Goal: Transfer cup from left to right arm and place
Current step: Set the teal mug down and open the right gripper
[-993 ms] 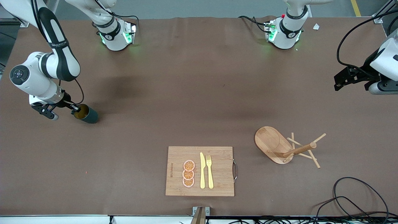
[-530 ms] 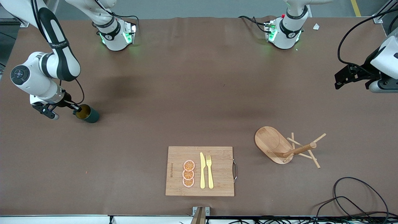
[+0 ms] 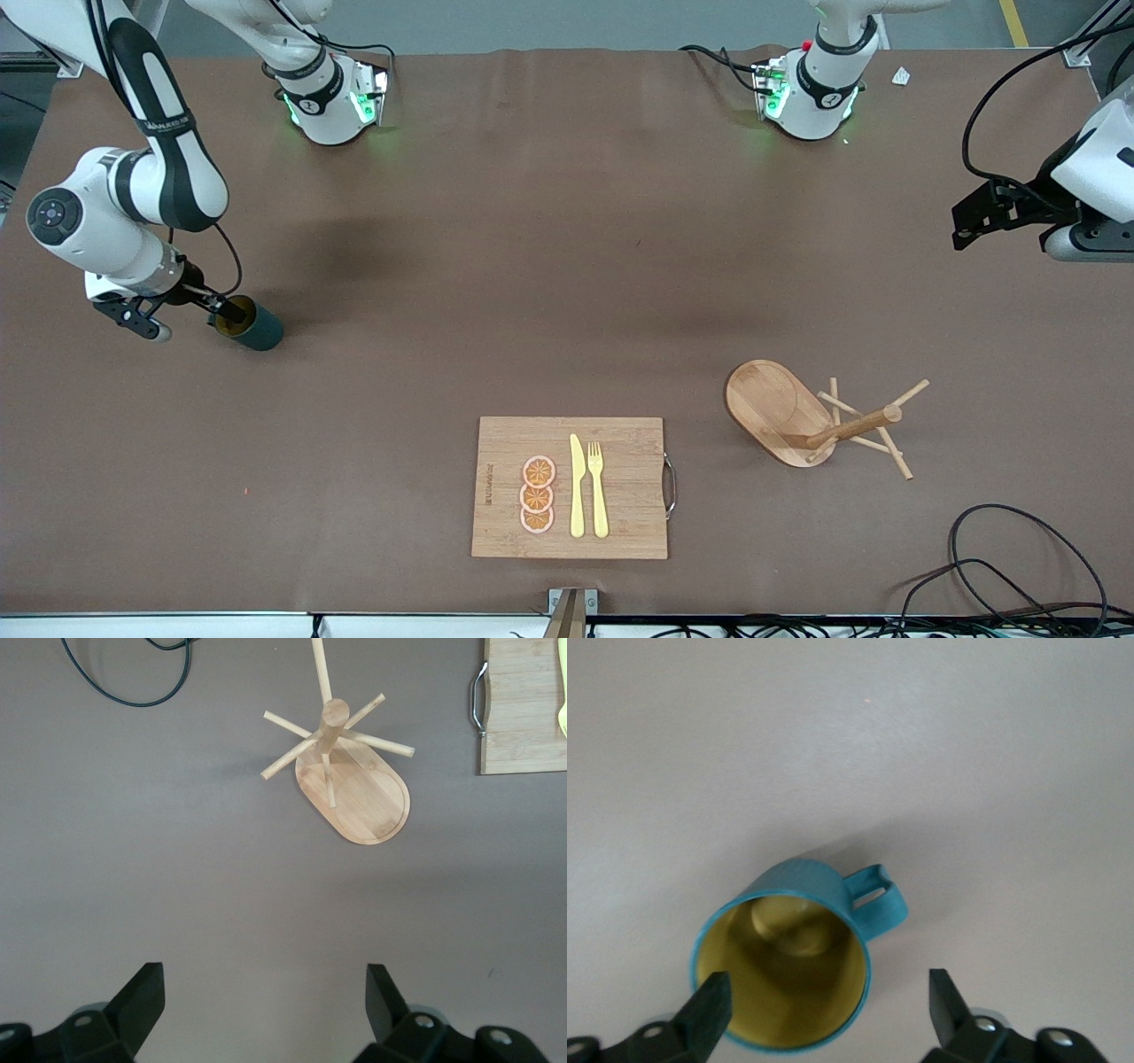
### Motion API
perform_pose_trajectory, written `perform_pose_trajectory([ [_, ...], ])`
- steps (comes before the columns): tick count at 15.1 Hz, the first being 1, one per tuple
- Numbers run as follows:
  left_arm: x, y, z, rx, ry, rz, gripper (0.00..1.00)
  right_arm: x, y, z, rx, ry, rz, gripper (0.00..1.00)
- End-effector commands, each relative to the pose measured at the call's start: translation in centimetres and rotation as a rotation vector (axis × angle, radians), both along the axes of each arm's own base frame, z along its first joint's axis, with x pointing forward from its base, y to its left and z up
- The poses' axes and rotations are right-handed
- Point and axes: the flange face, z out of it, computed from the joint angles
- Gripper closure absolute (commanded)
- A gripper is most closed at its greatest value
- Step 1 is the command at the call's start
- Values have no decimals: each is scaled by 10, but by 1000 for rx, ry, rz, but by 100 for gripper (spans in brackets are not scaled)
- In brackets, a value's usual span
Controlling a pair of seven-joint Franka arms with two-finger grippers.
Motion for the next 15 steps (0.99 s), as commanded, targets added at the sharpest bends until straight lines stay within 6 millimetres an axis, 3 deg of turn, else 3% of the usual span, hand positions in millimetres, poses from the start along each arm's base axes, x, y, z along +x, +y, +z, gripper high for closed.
perform_pose_trajectory([
  [1, -7, 2, 8, -9, -2, -5, 0, 19, 1, 45, 24, 20, 143, 0],
  [7, -7, 8, 8, -8, 0, -11, 0, 68, 16, 167, 42, 65, 406, 0],
  [12, -7, 7, 9, -10, -1, -11, 0, 79, 19, 255, 31, 44, 421, 0],
  [15, -8, 8, 7, -9, 11, -10, 0, 83, 33, 288, 33, 66, 439, 0],
])
